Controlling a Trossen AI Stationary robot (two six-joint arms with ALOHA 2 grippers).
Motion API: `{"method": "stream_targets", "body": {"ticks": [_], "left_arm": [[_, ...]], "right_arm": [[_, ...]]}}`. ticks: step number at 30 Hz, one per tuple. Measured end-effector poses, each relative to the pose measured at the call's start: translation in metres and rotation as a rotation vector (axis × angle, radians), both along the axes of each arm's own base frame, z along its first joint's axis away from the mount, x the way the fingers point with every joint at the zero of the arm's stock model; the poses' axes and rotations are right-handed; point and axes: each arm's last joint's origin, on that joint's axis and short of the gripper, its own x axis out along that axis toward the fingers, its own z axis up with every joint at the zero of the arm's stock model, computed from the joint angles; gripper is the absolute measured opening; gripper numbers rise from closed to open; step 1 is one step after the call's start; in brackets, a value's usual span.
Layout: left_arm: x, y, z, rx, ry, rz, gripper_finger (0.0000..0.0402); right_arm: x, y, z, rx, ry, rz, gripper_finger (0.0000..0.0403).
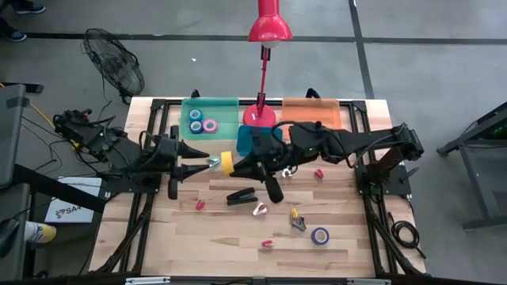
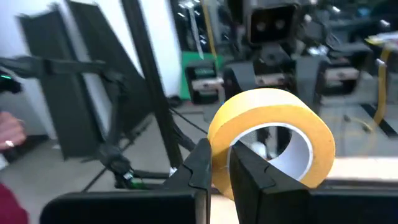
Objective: Pick and place Stapler, Stapler remover, tape
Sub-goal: Put the yellow tape into the light green bin
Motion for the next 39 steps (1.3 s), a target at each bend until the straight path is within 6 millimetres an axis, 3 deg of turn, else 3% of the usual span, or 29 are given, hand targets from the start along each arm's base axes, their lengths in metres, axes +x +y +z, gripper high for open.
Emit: {"method": "stream_targets", "body": {"ticks": [18, 33, 36, 39], "left_arm": [[0.020, -0.010, 0.007, 0.065, -0.100, 0.050, 0.0138], [0.039, -0.001, 0.003, 0.040, -0.105, 0.055, 0.0138], [0.039, -0.002, 0.003, 0.045, -0.103, 0.052, 0.0122], [0.039, -0.002, 0.003, 0.049, -0.103, 0.051, 0.0070]], "right_arm": [[0.001, -0.003, 0.002, 0.009, -0.026, 0.049, 0.0025], [0.015, 0.000, -0.009, 0.020, -0.026, 0.060, 0.0025], [0.015, 0.000, -0.009, 0.020, -0.026, 0.061, 0.0025], [0.015, -0.001, -0.009, 0.022, -0.026, 0.055, 0.0025]]}}
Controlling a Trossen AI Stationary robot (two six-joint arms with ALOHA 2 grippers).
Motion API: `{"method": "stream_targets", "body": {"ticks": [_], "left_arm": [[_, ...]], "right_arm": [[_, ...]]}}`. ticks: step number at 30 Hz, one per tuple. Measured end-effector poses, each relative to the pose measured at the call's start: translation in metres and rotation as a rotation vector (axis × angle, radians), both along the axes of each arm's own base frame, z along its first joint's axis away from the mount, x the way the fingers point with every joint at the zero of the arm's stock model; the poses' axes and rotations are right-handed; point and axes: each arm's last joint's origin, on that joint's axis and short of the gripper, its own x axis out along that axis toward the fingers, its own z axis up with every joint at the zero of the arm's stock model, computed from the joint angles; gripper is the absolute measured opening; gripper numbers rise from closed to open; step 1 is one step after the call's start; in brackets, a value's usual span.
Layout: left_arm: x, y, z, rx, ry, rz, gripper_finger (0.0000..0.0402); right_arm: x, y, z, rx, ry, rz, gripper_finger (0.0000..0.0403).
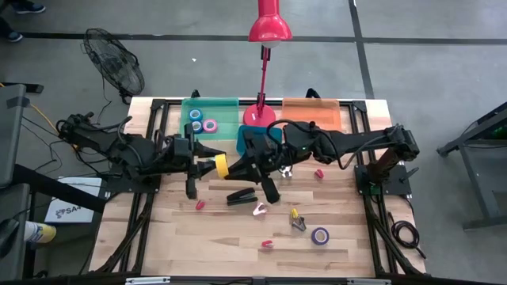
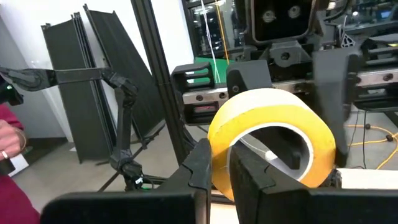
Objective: Pick and place Stapler, Stapler remover, tape
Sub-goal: Put the yellow tape into the light green bin
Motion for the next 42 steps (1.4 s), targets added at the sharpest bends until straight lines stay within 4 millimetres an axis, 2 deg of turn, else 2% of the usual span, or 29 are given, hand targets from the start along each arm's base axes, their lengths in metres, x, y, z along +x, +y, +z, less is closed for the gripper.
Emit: {"method": "stream_targets", "body": {"ticks": [2, 7, 16, 21, 25, 31, 37, 42], "left_arm": [[0.000, 0.000, 0.000, 0.005, 0.003, 0.003, 0.0033], [-0.001, 0.001, -0.002, 0.006, 0.018, 0.011, 0.0033], [-0.002, 0.002, -0.005, 0.017, 0.055, 0.029, 0.0033], [-0.004, 0.005, -0.011, 0.013, 0.103, 0.127, 0.0033], [-0.012, 0.014, -0.022, 0.013, 0.187, 0.285, 0.0033], [-0.017, 0.050, -0.046, -0.088, 0.384, 0.479, 0.0033], [-0.005, 0.107, -0.069, -0.194, 0.610, 0.650, 0.0033], [0.009, 0.164, -0.086, -0.281, 0.724, 0.739, 0.0033]], "right_arm": [[0.000, 0.000, -0.001, -0.001, 0.005, -0.017, 0.0025], [0.000, -0.001, -0.001, 0.008, 0.018, -0.033, 0.0028], [-0.001, 0.000, -0.004, 0.067, 0.076, -0.024, 0.0108], [-0.003, -0.005, -0.007, 0.051, 0.124, -0.050, 0.0126], [-0.017, -0.017, -0.007, 0.080, 0.253, -0.101, 0.0129], [-0.038, -0.039, -0.015, 0.098, 0.457, -0.406, 0.0130], [-0.056, -0.055, -0.026, -0.013, 0.617, -0.648, 0.0130], [-0.067, -0.075, -0.037, -0.156, 0.746, -0.829, 0.0130]]}}
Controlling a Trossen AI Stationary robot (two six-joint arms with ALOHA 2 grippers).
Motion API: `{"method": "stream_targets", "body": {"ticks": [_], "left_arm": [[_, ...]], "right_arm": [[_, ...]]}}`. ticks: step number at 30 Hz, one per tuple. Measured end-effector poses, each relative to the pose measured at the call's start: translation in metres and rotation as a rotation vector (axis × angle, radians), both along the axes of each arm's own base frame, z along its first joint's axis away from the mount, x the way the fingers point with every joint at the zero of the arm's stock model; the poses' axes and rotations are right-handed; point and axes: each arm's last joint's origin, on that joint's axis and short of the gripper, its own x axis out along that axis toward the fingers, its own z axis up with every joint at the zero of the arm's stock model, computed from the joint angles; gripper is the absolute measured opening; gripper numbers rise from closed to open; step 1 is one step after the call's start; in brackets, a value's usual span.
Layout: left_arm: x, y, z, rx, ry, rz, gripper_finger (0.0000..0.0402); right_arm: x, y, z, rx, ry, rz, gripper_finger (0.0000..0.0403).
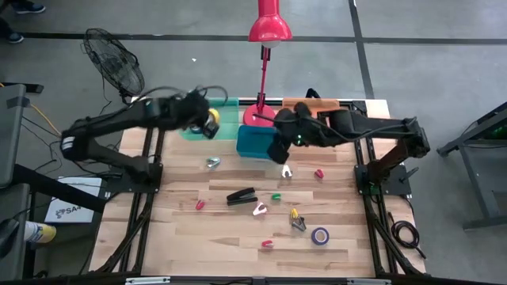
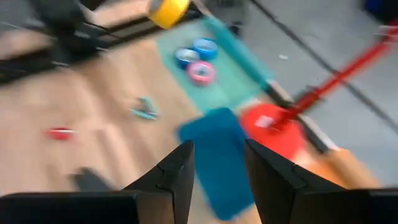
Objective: Pick and place Stapler, Stapler remover, tape
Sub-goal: Put the yellow tape into the light green bin
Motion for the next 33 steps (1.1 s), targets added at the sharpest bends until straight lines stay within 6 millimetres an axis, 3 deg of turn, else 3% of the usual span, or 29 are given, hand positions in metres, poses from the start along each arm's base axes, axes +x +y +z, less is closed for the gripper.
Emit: {"method": "stream_targets", "body": {"ticks": [9, 14, 22, 33], "left_arm": [[0.009, 0.113, -0.049, -0.236, -0.032, 0.150, 0.0033], [0.004, 0.159, -0.092, -0.383, 0.026, 0.253, 0.0033], [0.012, 0.184, -0.141, -0.477, 0.105, 0.341, 0.0033], [0.017, 0.194, -0.165, -0.424, 0.171, 0.480, 0.0033]], "right_arm": [[-0.023, -0.057, -0.013, -0.027, 0.253, -0.161, 0.0130], [-0.033, -0.085, -0.015, -0.038, 0.324, -0.210, 0.0130], [-0.046, -0.119, -0.016, -0.050, 0.394, -0.189, 0.0130], [-0.059, -0.151, -0.015, -0.008, 0.389, -0.125, 0.0130]]}}
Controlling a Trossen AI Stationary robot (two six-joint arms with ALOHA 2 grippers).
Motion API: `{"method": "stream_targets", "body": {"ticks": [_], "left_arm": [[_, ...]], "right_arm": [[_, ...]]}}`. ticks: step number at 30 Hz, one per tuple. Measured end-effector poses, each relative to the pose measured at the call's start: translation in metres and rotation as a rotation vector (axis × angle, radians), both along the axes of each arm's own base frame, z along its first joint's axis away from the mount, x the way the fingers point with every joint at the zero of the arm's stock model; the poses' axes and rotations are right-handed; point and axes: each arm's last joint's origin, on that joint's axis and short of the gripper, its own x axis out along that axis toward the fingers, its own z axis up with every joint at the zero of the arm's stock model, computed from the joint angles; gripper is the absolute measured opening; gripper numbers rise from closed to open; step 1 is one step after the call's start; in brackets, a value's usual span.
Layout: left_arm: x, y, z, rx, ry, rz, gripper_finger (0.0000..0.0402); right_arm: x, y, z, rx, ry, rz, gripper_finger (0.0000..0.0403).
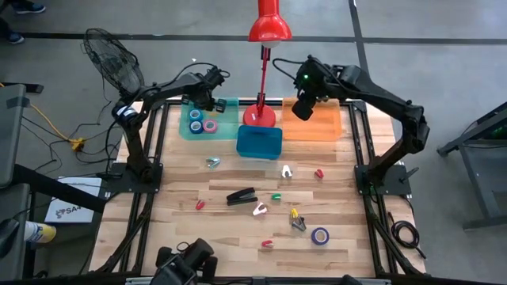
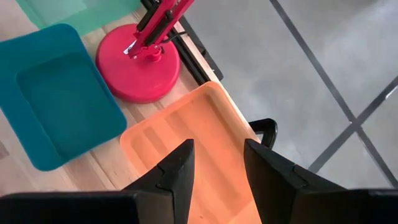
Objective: Pick and place Stapler, Stapler remover, tape
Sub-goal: Put the yellow tape into the light green bin
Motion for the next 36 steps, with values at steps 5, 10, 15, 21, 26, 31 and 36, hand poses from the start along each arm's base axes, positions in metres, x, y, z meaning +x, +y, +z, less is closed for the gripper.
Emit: {"method": "stream_targets", "body": {"ticks": [5, 10, 15, 21, 26, 31, 36], "left_arm": [[0.002, 0.003, -0.015, -0.030, 0.039, 0.009, 0.0033], [0.003, 0.004, -0.021, -0.032, 0.042, 0.053, 0.0034], [0.001, 0.002, -0.022, -0.069, 0.049, 0.049, 0.0056], [0.001, 0.001, -0.022, -0.083, 0.052, 0.047, 0.0063], [0.001, 0.000, -0.022, -0.089, 0.062, 0.019, 0.0066], [0.000, 0.000, -0.021, -0.089, 0.062, 0.015, 0.0098], [-0.001, -0.001, -0.013, -0.072, 0.049, -0.001, 0.0152]], "right_arm": [[-0.003, -0.009, 0.001, -0.003, -0.007, 0.013, 0.0130], [-0.006, -0.015, 0.001, 0.007, -0.021, 0.034, 0.0130], [-0.009, -0.020, 0.001, 0.004, -0.021, 0.031, 0.0130], [-0.009, -0.021, 0.002, 0.028, -0.044, 0.047, 0.0130], [-0.009, -0.021, 0.002, 0.029, -0.044, 0.051, 0.0130], [-0.010, -0.019, 0.000, 0.065, -0.048, 0.069, 0.0130], [-0.012, -0.018, -0.001, 0.087, -0.020, 0.067, 0.0130]]}}
